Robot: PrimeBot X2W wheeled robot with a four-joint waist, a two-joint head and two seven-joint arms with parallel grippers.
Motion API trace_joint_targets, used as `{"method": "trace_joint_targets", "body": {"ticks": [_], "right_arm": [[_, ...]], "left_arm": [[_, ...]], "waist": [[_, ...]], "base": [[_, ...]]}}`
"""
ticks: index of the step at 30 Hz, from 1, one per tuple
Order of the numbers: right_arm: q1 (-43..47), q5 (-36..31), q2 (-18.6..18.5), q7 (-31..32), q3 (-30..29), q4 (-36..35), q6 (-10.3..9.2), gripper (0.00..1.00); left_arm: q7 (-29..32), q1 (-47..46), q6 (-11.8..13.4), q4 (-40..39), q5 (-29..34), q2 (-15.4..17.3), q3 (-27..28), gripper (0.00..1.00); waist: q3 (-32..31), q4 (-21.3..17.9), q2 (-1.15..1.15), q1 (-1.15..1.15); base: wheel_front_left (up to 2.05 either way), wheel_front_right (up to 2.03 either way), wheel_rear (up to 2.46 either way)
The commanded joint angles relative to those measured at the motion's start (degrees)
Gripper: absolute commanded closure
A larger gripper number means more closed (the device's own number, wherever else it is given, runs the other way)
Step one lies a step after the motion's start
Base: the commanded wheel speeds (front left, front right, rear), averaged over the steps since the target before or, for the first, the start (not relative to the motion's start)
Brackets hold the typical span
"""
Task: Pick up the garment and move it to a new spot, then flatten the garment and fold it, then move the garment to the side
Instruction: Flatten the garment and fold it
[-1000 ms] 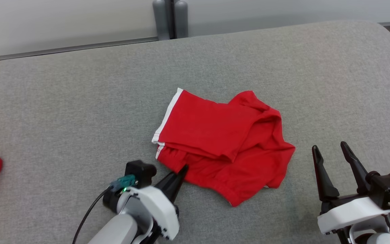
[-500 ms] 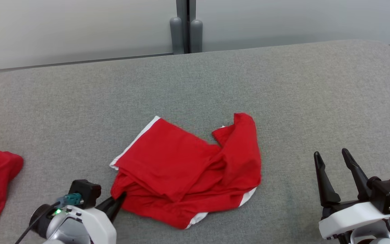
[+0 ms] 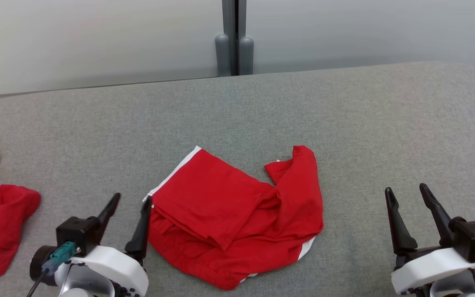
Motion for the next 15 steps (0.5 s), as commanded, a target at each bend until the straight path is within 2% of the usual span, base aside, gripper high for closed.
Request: {"method": "trace_joint_targets", "body": {"ticks": [1, 6, 15], "right_arm": [[0.5, -0.1, -0.5, 0.4, 0.0, -0.5, -0.10, 0.00], [1.5, -0.4, -1.1, 1.6, 0.2, -1.5, -0.10, 0.00], [2.9, -0.1, -1.6, 3.1, 0.3, -3.3, -0.10, 0.00]], "left_arm": [[-2.4, 0.5, 1.0, 0.2, 0.7, -0.3, 1.3, 0.00], [-7.8, 0.7, 2.6, 0.5, 1.5, -1.0, 3.6, 0.00], [-10.0, 1.2, 2.2, 0.9, 2.0, -0.8, 5.3, 0.00]], "waist": [[-1.1, 0.4, 0.00, 0.00], [-3.2, 0.9, 0.00, 0.00], [-4.3, 2.2, 0.00, 0.00]], "base": [[0.00, 0.00, 0.00], [0.00, 0.00, 0.00], [0.00, 0.00, 0.00]]}}
